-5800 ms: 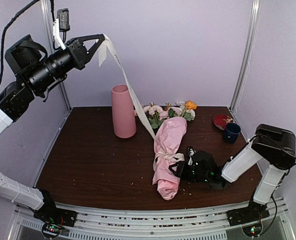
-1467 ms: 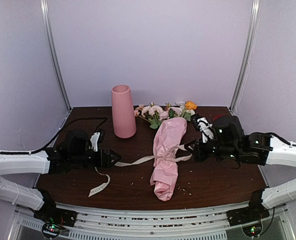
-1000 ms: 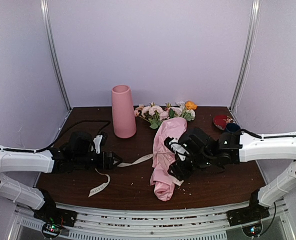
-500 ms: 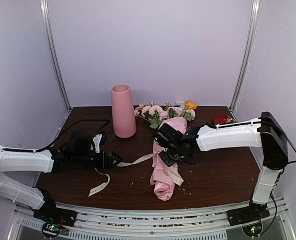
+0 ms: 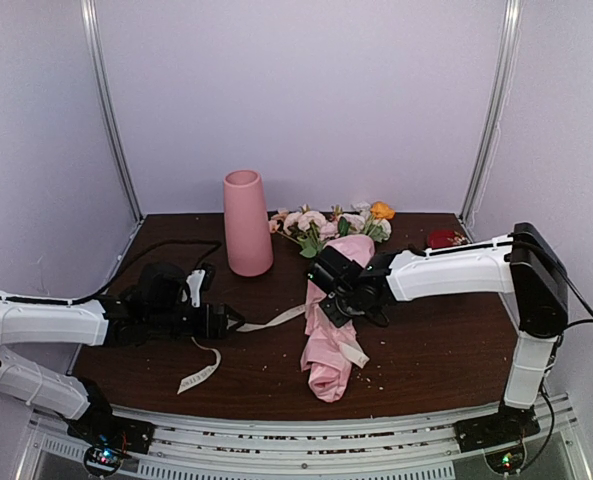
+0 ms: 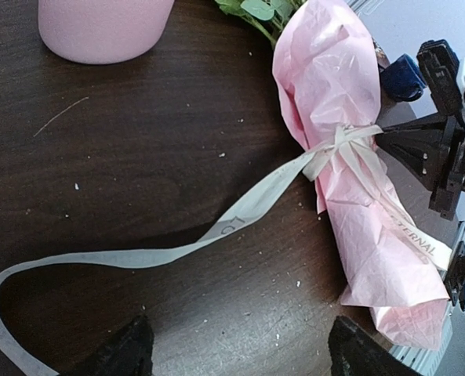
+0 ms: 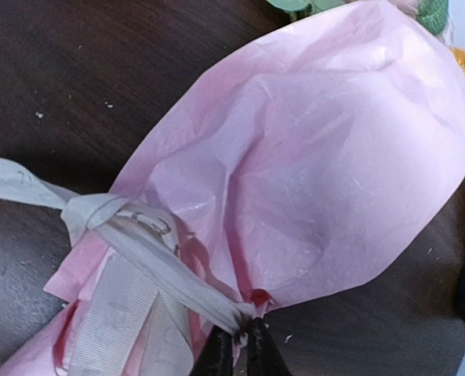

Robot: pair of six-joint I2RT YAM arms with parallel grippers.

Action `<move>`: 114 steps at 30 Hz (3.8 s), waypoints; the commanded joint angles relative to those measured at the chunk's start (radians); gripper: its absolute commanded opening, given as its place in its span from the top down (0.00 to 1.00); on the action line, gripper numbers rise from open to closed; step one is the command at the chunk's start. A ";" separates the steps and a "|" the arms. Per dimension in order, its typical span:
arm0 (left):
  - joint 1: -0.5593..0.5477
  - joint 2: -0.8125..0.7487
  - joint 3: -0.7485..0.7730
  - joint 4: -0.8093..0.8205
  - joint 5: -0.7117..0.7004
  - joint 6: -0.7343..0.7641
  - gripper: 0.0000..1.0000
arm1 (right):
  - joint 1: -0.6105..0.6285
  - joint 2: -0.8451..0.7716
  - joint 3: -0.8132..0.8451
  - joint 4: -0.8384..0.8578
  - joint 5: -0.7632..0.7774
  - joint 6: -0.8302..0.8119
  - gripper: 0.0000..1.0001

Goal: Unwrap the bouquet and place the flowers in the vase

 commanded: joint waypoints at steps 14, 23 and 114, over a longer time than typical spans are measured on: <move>-0.001 -0.027 0.019 0.024 -0.055 0.009 0.21 | -0.009 -0.319 -0.019 0.136 -0.027 0.050 1.00; -0.001 -0.017 0.022 0.024 -0.046 0.010 0.20 | -0.020 -0.209 -0.004 -0.004 -0.116 -0.028 0.58; -0.239 0.293 0.594 0.668 0.559 0.467 0.02 | -0.069 -0.806 -0.089 0.485 -0.770 0.057 1.00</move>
